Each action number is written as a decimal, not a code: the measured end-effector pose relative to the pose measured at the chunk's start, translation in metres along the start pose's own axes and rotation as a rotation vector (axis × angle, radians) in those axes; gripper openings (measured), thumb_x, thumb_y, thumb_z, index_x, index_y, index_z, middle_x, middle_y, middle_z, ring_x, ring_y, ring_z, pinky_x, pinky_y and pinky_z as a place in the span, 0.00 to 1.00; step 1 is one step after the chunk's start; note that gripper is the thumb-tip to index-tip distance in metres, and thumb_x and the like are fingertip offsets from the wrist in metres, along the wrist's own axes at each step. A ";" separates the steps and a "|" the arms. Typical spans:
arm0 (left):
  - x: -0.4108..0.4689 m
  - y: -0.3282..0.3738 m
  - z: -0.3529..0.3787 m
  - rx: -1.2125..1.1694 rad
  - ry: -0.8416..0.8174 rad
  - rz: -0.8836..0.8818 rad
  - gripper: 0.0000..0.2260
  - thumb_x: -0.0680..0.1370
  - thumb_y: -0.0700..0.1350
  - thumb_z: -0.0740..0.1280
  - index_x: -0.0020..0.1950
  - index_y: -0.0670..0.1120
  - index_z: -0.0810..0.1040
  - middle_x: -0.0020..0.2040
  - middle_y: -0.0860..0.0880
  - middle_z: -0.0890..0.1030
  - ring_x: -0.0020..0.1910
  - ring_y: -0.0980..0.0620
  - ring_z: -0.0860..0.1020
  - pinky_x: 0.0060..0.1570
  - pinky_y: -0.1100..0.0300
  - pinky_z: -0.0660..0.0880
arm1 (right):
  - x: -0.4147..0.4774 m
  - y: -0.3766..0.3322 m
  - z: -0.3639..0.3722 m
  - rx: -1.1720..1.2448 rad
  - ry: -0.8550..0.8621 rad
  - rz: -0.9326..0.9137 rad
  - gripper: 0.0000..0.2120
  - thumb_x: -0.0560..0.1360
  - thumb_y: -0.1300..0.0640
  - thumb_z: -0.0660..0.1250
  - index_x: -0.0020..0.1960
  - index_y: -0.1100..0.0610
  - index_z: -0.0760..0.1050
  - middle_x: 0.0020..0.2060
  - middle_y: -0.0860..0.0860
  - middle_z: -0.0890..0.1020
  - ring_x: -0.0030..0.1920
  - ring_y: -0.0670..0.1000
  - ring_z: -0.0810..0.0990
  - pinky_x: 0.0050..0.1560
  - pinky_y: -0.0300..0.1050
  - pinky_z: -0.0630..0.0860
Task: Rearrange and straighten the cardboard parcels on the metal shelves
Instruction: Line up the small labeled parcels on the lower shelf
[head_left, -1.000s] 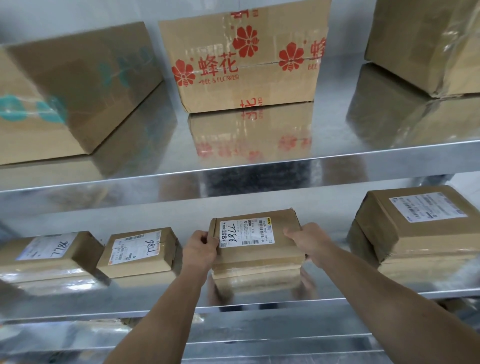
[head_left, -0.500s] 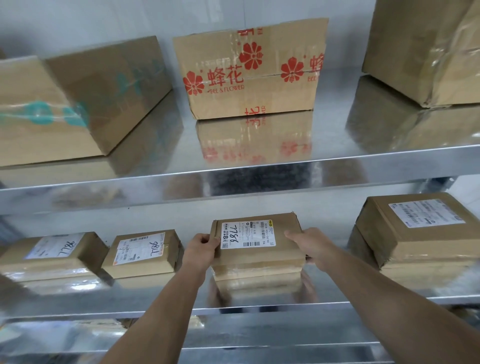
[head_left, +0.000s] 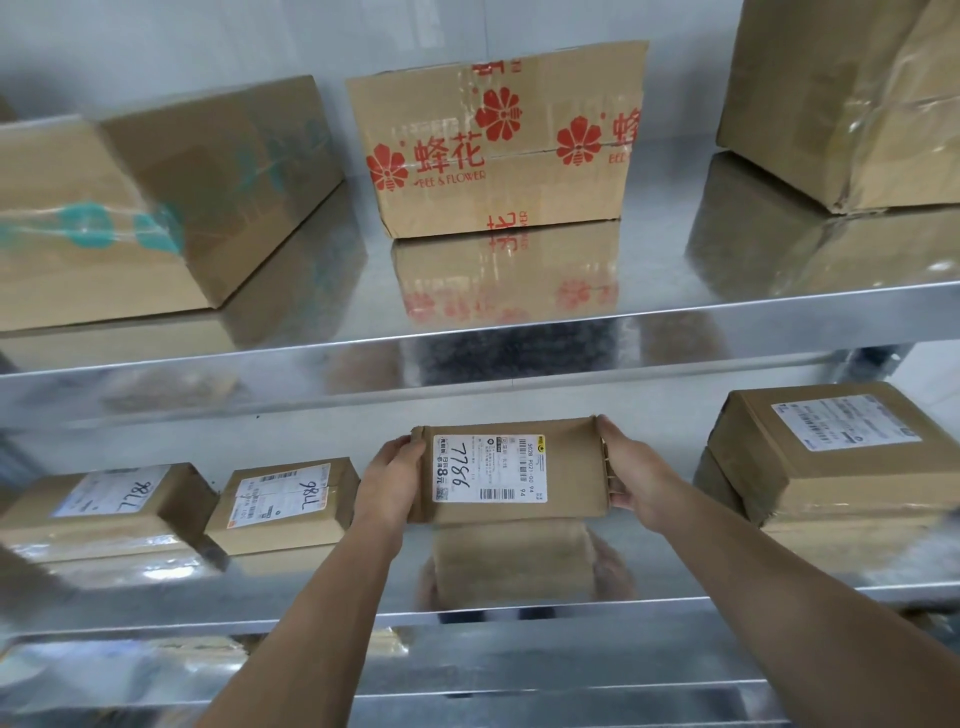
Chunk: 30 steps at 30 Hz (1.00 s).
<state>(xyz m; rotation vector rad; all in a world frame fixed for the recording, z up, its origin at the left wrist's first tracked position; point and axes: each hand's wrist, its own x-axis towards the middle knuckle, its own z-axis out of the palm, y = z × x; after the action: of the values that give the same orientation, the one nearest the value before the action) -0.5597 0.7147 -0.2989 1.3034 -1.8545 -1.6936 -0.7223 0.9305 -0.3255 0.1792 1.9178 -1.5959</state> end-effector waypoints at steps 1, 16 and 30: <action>0.002 -0.001 -0.001 -0.030 -0.010 -0.017 0.23 0.70 0.65 0.63 0.59 0.56 0.81 0.54 0.51 0.85 0.57 0.46 0.80 0.64 0.44 0.75 | 0.000 -0.002 0.000 0.016 -0.007 0.007 0.28 0.80 0.33 0.60 0.60 0.57 0.78 0.52 0.54 0.85 0.53 0.58 0.84 0.59 0.54 0.81; 0.010 -0.013 0.002 -0.081 -0.072 -0.040 0.25 0.72 0.62 0.69 0.60 0.46 0.78 0.53 0.45 0.84 0.53 0.44 0.83 0.59 0.41 0.79 | -0.014 -0.006 0.000 -0.017 -0.139 -0.070 0.10 0.82 0.54 0.64 0.61 0.57 0.76 0.51 0.54 0.83 0.49 0.54 0.82 0.58 0.54 0.79; 0.016 -0.028 0.017 0.011 -0.078 -0.066 0.10 0.81 0.50 0.69 0.56 0.45 0.77 0.49 0.44 0.84 0.48 0.42 0.83 0.53 0.46 0.81 | 0.000 0.008 0.006 -0.227 -0.113 -0.080 0.16 0.78 0.47 0.71 0.57 0.57 0.72 0.56 0.57 0.83 0.57 0.59 0.83 0.63 0.65 0.78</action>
<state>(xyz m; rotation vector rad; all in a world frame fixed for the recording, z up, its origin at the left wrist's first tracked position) -0.5700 0.7161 -0.3339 1.3343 -1.8856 -1.7950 -0.7156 0.9268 -0.3327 -0.0809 2.0201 -1.3933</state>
